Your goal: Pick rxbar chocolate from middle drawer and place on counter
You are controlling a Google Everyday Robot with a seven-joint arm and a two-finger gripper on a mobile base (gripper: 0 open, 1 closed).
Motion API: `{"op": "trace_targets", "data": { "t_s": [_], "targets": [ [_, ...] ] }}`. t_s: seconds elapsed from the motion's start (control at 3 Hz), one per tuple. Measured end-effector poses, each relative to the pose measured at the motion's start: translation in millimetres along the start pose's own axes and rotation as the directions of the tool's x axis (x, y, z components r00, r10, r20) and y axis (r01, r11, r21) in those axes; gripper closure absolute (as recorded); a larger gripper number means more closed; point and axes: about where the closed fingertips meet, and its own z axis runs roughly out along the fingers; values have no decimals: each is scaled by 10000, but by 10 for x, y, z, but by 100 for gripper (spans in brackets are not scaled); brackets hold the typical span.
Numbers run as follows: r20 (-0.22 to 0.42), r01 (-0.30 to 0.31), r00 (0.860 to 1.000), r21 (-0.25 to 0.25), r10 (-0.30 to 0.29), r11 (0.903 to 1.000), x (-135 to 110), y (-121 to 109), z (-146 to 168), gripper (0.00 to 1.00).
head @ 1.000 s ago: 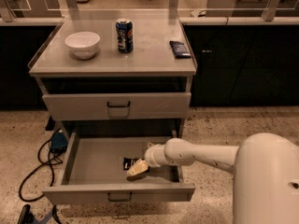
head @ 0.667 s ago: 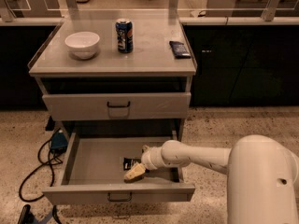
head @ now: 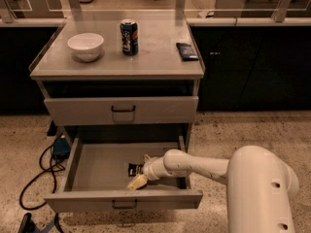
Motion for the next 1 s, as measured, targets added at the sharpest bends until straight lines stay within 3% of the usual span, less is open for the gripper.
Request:
{"op": "trace_targets", "data": {
  "t_s": [1.0],
  "targets": [
    [70, 22, 10000, 49, -22, 10000, -46, 14, -68, 64]
  ]
}}
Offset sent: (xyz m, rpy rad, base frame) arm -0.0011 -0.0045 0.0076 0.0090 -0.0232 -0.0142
